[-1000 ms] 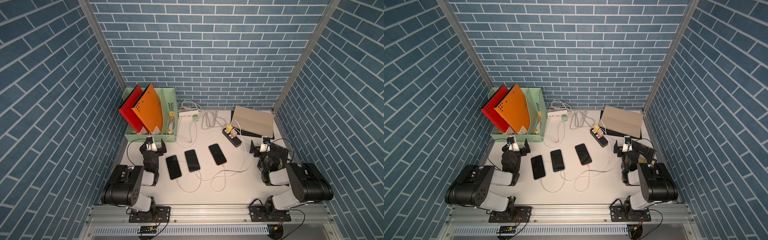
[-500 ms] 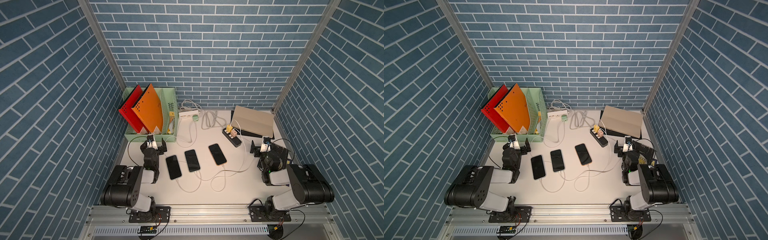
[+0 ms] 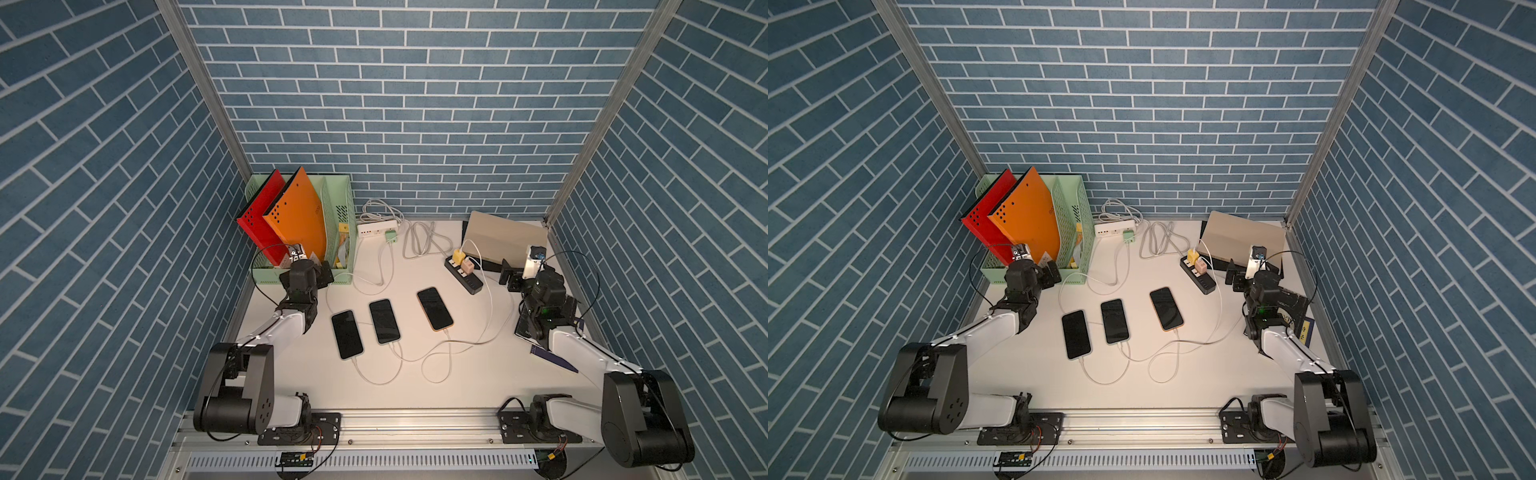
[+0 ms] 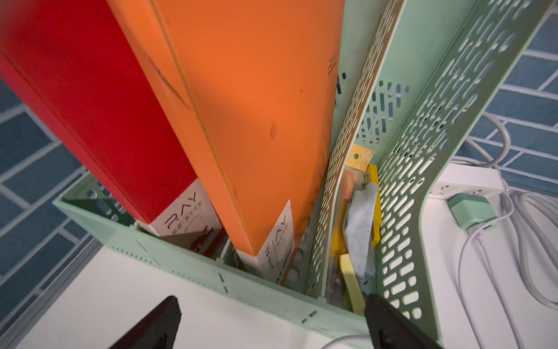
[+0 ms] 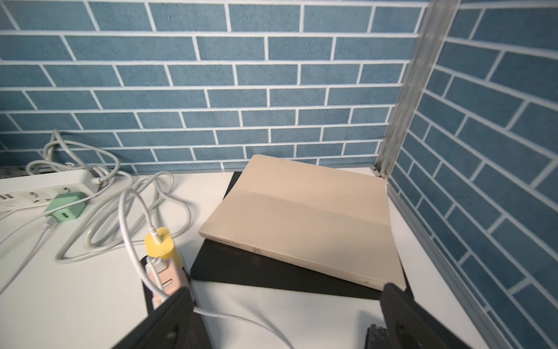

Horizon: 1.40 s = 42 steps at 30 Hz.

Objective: Unplug the charging cable from the phone
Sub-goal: Pick up the phone at the center of the board.

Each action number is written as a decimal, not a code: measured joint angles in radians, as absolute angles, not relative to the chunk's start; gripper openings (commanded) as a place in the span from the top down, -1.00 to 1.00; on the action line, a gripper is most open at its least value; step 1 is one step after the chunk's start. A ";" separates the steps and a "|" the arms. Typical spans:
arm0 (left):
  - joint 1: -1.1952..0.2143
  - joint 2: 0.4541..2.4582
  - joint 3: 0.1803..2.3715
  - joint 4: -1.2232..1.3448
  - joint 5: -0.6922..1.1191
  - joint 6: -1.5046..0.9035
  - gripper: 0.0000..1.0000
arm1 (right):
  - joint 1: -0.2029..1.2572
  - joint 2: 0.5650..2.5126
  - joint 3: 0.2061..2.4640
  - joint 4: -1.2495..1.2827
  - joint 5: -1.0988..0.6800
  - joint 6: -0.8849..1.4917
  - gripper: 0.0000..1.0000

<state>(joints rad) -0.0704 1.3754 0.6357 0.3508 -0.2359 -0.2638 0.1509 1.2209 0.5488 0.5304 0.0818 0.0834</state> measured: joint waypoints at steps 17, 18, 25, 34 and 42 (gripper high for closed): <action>-0.091 1.029 0.586 0.045 -0.153 -0.468 -1.00 | 0.527 1.434 1.025 -0.218 0.065 0.157 -0.99; -0.091 1.020 0.586 0.028 -0.142 -0.473 -1.00 | 0.539 1.459 1.051 -0.236 0.063 0.171 -0.99; -0.092 0.975 0.588 -0.056 -0.079 -0.482 -1.00 | 0.609 1.603 1.130 -0.345 0.006 0.260 -0.99; -0.092 0.955 0.589 -0.089 -0.044 -0.485 -1.00 | 0.703 1.750 1.177 -0.410 -0.009 0.292 -0.99; -0.092 0.953 0.583 -0.084 -0.009 -0.503 -1.00 | 0.721 1.831 1.182 -0.439 0.018 0.292 -0.99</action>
